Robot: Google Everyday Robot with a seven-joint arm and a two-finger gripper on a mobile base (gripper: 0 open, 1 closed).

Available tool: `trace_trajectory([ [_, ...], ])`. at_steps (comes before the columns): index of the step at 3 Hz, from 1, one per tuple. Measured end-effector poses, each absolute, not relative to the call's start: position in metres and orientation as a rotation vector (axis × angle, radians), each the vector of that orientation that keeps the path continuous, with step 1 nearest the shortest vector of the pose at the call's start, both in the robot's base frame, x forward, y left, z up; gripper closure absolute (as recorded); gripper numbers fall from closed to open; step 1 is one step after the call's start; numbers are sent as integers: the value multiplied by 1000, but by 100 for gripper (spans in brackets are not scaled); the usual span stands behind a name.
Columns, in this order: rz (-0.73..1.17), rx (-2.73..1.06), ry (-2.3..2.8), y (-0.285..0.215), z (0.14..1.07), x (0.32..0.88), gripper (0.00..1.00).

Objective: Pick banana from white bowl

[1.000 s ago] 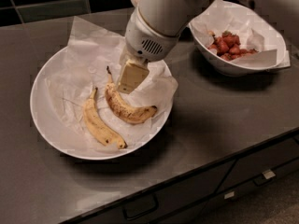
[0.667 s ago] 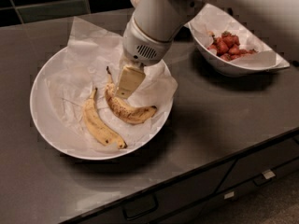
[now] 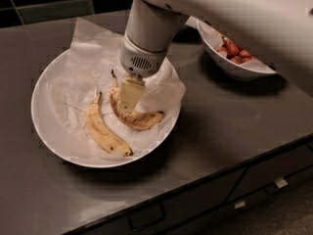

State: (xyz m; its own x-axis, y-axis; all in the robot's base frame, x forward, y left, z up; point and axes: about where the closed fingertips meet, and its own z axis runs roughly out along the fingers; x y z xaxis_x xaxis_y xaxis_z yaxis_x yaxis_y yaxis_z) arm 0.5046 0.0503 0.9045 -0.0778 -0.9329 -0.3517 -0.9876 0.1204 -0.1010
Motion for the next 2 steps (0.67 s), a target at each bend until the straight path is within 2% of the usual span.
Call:
trace_trajectory([
  [2,121,-1816,2198,52,894,479,39],
])
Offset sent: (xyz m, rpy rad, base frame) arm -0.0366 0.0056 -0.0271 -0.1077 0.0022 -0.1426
